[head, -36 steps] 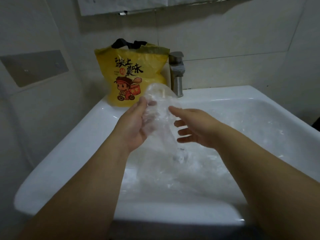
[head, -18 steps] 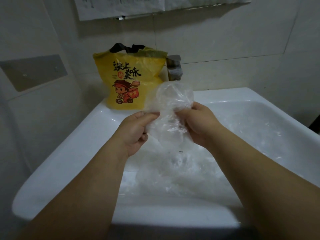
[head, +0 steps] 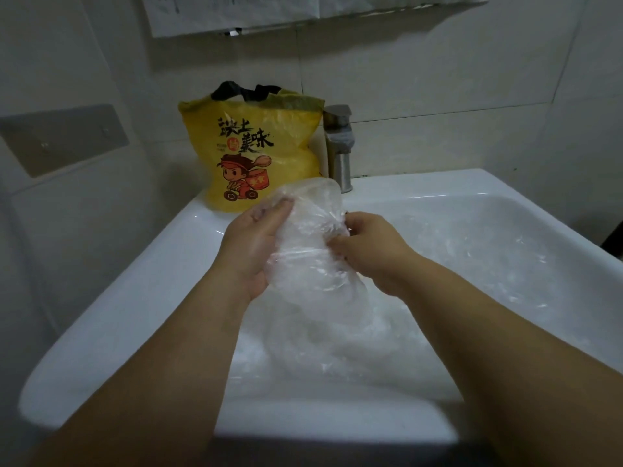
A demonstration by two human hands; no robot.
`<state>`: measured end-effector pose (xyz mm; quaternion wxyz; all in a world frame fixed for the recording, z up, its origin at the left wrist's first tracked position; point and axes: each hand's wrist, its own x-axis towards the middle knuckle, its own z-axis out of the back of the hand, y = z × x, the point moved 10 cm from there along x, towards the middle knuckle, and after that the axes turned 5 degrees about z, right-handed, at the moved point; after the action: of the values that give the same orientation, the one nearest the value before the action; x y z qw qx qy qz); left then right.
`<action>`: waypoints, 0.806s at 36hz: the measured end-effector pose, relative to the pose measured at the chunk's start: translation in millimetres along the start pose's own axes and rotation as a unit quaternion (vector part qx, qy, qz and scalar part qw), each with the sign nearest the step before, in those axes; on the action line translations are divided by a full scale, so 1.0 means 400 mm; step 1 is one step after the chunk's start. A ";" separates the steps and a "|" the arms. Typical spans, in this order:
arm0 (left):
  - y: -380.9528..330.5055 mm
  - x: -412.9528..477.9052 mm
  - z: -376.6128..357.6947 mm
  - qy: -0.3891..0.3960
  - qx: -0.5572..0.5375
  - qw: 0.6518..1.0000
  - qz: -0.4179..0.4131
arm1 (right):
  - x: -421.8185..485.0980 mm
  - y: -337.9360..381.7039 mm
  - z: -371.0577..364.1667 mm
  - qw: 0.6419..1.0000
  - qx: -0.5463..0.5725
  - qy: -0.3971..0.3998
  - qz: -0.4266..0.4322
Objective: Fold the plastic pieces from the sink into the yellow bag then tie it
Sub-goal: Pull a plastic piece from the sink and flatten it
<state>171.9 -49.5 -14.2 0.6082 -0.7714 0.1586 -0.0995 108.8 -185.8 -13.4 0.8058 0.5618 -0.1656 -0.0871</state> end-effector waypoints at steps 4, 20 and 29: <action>0.000 -0.005 0.028 -0.073 0.091 0.993 -0.019 | -0.004 -0.021 -0.006 0.986 0.150 0.015 -0.064; -0.008 0.003 0.088 -0.159 0.192 0.968 -0.022 | -0.002 -0.030 0.059 0.927 0.357 -0.023 -0.116; -0.030 -0.028 -0.024 -0.019 0.231 0.969 -0.082 | -0.021 0.003 0.021 0.998 0.038 0.031 -0.043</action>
<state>159.5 -51.7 0.4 0.7629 -0.6218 0.0557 -0.1680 97.9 -189.8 -11.1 0.7841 0.6013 -0.1193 -0.0974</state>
